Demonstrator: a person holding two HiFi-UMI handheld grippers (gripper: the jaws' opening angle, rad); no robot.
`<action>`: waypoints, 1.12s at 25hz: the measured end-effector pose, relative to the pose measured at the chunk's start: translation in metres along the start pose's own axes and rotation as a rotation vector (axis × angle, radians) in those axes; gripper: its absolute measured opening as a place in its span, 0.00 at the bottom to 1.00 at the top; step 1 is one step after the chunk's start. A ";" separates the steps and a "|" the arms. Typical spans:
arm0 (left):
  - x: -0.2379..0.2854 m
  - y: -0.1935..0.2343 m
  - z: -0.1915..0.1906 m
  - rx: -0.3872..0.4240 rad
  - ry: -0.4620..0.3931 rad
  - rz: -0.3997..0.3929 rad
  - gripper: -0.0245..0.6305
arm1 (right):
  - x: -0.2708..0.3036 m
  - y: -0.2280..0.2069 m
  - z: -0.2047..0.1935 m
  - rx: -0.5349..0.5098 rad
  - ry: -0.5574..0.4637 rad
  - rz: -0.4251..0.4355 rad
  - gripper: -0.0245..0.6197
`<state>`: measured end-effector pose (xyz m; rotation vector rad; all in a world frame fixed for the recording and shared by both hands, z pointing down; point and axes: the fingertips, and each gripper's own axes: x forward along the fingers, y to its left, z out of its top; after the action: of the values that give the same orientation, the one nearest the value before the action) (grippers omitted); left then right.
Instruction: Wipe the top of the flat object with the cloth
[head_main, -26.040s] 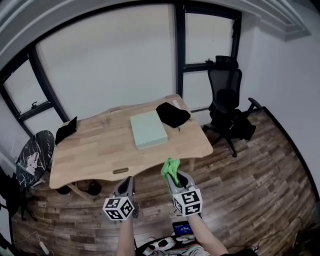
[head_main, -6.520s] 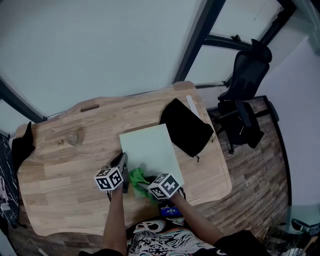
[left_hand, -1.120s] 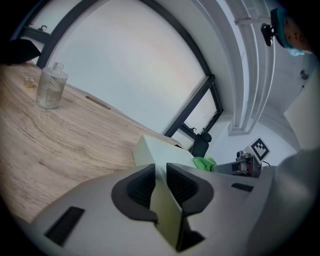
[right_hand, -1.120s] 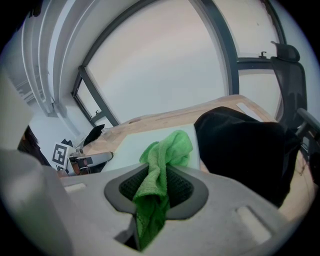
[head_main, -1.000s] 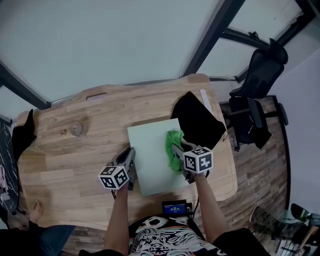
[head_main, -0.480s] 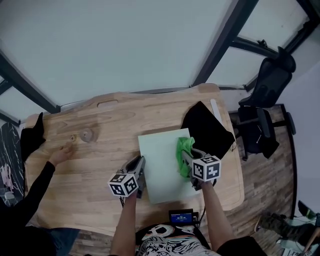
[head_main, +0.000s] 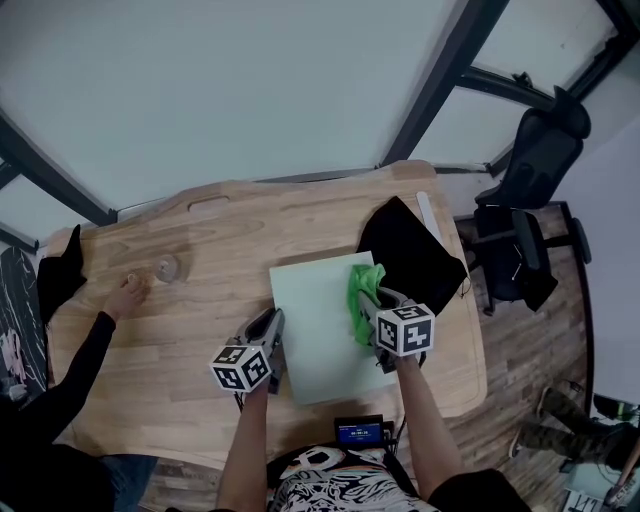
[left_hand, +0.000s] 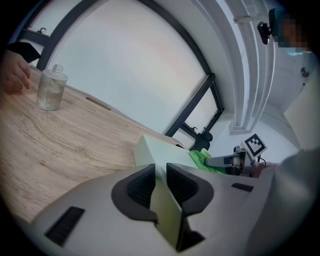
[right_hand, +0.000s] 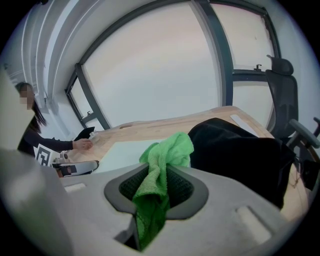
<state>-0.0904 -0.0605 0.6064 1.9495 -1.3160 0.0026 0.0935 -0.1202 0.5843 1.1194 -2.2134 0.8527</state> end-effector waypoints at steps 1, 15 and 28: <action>0.000 0.000 0.000 0.000 0.000 0.001 0.14 | 0.001 0.000 0.001 -0.003 0.000 -0.002 0.18; 0.000 -0.001 0.000 -0.005 -0.005 0.011 0.14 | 0.009 -0.003 0.011 -0.046 -0.005 -0.018 0.18; -0.001 0.001 0.000 -0.001 -0.006 0.019 0.14 | 0.017 0.003 0.012 -0.098 0.028 -0.012 0.18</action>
<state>-0.0918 -0.0598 0.6059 1.9377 -1.3382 0.0047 0.0799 -0.1366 0.5866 1.0670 -2.1979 0.7424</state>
